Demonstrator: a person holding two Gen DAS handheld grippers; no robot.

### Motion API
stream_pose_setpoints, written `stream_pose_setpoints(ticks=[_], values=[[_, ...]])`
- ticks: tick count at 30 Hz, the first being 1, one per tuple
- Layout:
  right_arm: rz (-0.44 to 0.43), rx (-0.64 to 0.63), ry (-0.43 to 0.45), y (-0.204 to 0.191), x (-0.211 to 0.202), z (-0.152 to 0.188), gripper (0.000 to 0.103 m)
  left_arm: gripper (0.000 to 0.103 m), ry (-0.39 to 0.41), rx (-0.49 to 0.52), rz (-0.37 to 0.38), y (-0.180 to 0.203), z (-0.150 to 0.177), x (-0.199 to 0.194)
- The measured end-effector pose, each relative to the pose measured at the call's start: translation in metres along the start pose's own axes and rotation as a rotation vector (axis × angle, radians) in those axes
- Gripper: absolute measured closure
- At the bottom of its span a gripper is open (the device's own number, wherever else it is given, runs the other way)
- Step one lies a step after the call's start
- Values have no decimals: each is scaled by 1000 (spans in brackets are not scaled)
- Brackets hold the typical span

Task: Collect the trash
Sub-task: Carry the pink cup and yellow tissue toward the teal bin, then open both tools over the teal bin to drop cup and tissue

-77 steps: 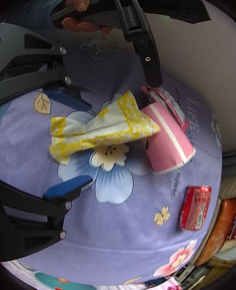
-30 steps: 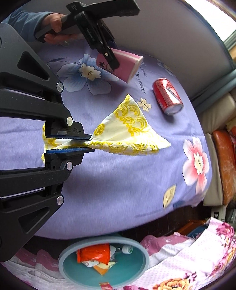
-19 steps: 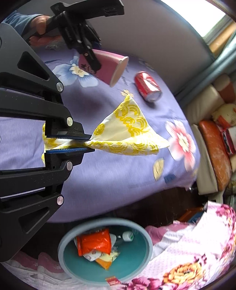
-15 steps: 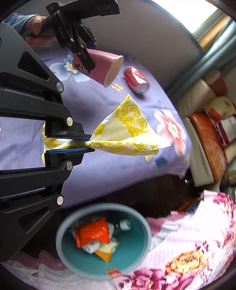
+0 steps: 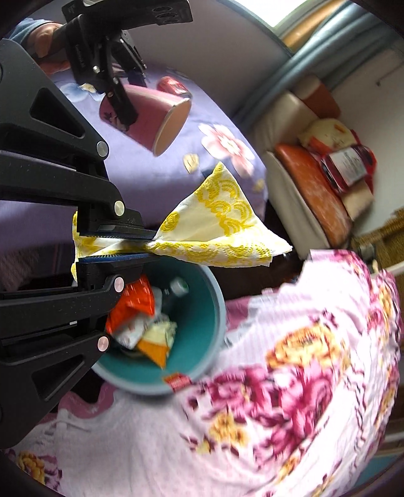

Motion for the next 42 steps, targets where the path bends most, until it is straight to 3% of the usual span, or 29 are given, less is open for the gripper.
stream_pose_setpoints(ticks=[11, 31, 33, 35, 42], values=[[42, 37, -13, 55, -5, 5, 95, 37, -59, 45, 41, 63, 5, 49], [81, 86, -45, 84, 5, 17, 94, 34, -128, 68, 41, 78, 12, 97], [87, 89, -50, 86, 6, 18, 94, 18, -139, 66, 41, 78, 13, 99], [89, 90, -52, 86, 7, 17, 94, 11, -129, 68, 32, 77, 12, 98], [88, 87, -65, 82, 15, 15, 93, 9, -118, 89, -28, 63, 14, 97]])
Point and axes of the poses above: each gripper's, at about its wrist camera, not at the fingertips, and x roughly the way its jaws point, y to its right, z to its underside, the point moved 10 cm from there along x, roughly the way its jaws point, and after that the axes turned 15 degrees about -x, right-handed, at the moved point
